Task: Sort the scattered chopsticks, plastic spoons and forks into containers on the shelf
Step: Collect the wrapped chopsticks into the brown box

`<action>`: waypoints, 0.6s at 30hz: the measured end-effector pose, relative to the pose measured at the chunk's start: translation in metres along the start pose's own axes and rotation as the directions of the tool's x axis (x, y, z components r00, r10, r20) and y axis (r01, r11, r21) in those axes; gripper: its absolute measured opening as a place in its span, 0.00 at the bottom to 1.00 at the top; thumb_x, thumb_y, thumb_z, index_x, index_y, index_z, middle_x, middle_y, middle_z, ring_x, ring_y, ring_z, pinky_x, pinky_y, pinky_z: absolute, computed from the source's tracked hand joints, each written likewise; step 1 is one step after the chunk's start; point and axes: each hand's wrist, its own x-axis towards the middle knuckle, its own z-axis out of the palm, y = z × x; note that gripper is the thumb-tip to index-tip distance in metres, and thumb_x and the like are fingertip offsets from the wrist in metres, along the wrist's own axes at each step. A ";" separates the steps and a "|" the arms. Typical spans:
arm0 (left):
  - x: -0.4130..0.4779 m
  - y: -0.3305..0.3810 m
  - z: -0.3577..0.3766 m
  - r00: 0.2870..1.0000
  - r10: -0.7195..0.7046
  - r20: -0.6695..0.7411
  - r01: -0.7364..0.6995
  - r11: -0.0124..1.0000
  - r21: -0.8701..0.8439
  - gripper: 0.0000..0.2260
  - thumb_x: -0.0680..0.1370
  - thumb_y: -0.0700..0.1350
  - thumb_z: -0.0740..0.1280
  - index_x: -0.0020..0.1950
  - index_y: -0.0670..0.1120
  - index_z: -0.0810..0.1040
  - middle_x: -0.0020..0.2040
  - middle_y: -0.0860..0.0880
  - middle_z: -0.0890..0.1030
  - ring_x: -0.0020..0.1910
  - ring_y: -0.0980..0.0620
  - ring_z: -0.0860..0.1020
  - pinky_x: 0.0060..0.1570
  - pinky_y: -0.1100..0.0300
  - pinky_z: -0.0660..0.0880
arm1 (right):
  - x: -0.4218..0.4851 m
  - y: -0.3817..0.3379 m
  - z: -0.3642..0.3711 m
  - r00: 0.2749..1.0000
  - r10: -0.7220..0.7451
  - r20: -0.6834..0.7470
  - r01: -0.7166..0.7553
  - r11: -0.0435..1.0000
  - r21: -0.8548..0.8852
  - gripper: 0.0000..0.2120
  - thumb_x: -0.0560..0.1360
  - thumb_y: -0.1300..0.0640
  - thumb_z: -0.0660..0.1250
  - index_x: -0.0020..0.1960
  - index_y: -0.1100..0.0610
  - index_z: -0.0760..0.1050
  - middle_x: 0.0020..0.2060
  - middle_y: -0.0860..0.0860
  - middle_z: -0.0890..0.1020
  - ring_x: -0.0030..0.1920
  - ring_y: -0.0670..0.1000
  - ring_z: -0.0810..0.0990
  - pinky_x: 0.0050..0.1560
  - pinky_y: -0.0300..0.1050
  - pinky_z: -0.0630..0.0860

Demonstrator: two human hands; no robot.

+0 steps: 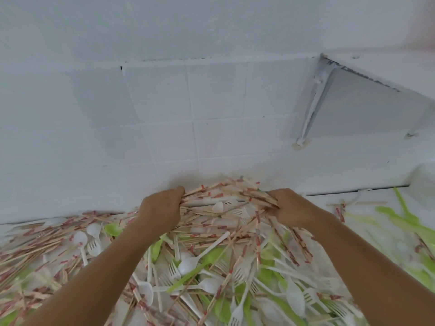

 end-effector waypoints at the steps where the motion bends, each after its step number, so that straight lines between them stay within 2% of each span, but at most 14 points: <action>1: -0.002 -0.003 -0.004 1.000 -0.022 0.012 0.023 0.997 -0.067 0.05 0.79 0.42 0.62 0.53 0.50 0.70 0.42 0.50 0.79 0.42 0.44 0.79 0.39 0.54 0.72 | -0.002 0.000 -0.005 0.999 0.026 -0.023 -0.025 0.998 0.051 0.04 0.79 0.60 0.70 0.49 0.53 0.83 0.41 0.49 0.84 0.40 0.50 0.83 0.42 0.46 0.78; 3: -0.003 -0.011 -0.011 0.997 -0.066 0.040 0.074 0.969 -0.235 0.03 0.81 0.43 0.62 0.50 0.50 0.69 0.41 0.48 0.78 0.40 0.42 0.78 0.38 0.52 0.73 | -0.009 0.000 -0.014 0.996 0.059 -0.068 -0.049 0.987 0.151 0.05 0.79 0.60 0.69 0.45 0.57 0.83 0.36 0.52 0.82 0.33 0.50 0.78 0.35 0.44 0.71; 4: -0.004 -0.015 -0.015 0.995 -0.086 0.051 0.098 0.940 -0.326 0.03 0.83 0.45 0.62 0.49 0.50 0.69 0.40 0.47 0.79 0.40 0.42 0.78 0.39 0.51 0.74 | -0.011 0.001 -0.018 0.993 0.076 -0.091 -0.057 0.978 0.203 0.05 0.79 0.60 0.69 0.46 0.57 0.83 0.35 0.54 0.82 0.32 0.49 0.76 0.35 0.43 0.71; 7: -0.008 -0.016 -0.030 0.988 -0.122 0.096 0.154 0.823 -0.547 0.10 0.85 0.53 0.62 0.50 0.48 0.75 0.40 0.47 0.80 0.39 0.45 0.78 0.39 0.53 0.72 | -0.016 0.000 -0.025 0.982 0.130 -0.135 -0.075 0.932 0.355 0.03 0.78 0.56 0.72 0.49 0.50 0.84 0.36 0.51 0.84 0.35 0.50 0.80 0.42 0.47 0.75; 9: -0.008 -0.009 -0.039 0.982 -0.131 0.134 0.186 0.784 -0.593 0.14 0.82 0.58 0.66 0.50 0.47 0.77 0.41 0.48 0.80 0.40 0.47 0.78 0.40 0.54 0.71 | -0.019 -0.004 -0.030 0.983 0.137 -0.120 -0.074 0.902 0.425 0.03 0.77 0.52 0.73 0.50 0.50 0.82 0.33 0.51 0.82 0.32 0.51 0.78 0.41 0.49 0.73; 11: -0.008 -0.004 -0.050 0.981 -0.155 0.114 0.192 0.791 -0.581 0.18 0.75 0.61 0.75 0.47 0.47 0.77 0.38 0.48 0.81 0.37 0.50 0.78 0.38 0.56 0.71 | -0.026 -0.014 -0.037 0.985 0.101 -0.142 -0.043 0.932 0.361 0.02 0.78 0.55 0.71 0.50 0.52 0.80 0.36 0.53 0.83 0.31 0.51 0.78 0.40 0.49 0.73; 14: -0.009 0.002 -0.075 0.974 -0.228 -0.014 0.167 0.753 -0.636 0.16 0.71 0.57 0.79 0.39 0.50 0.76 0.30 0.50 0.77 0.24 0.59 0.71 0.27 0.65 0.69 | -0.038 -0.034 -0.049 0.973 0.009 -0.232 0.036 0.980 0.193 0.09 0.78 0.62 0.67 0.49 0.49 0.79 0.41 0.50 0.84 0.39 0.53 0.82 0.41 0.49 0.77; 16: -0.011 0.006 -0.090 0.937 -0.330 -0.114 0.127 0.626 -0.769 0.19 0.74 0.55 0.78 0.36 0.45 0.74 0.27 0.48 0.72 0.21 0.57 0.67 0.24 0.65 0.67 | -0.043 -0.043 -0.055 0.957 -0.010 -0.291 0.062 0.984 0.168 0.09 0.78 0.63 0.66 0.50 0.51 0.80 0.41 0.52 0.83 0.38 0.55 0.81 0.38 0.49 0.78; 18: -0.014 0.013 -0.105 0.892 -0.400 -0.211 -0.014 0.442 -0.897 0.24 0.78 0.52 0.75 0.36 0.36 0.69 0.27 0.38 0.67 0.25 0.49 0.67 0.26 0.60 0.67 | -0.043 -0.044 -0.057 0.938 0.019 -0.346 0.081 0.959 0.272 0.09 0.78 0.63 0.67 0.48 0.50 0.82 0.40 0.52 0.83 0.32 0.53 0.77 0.35 0.45 0.73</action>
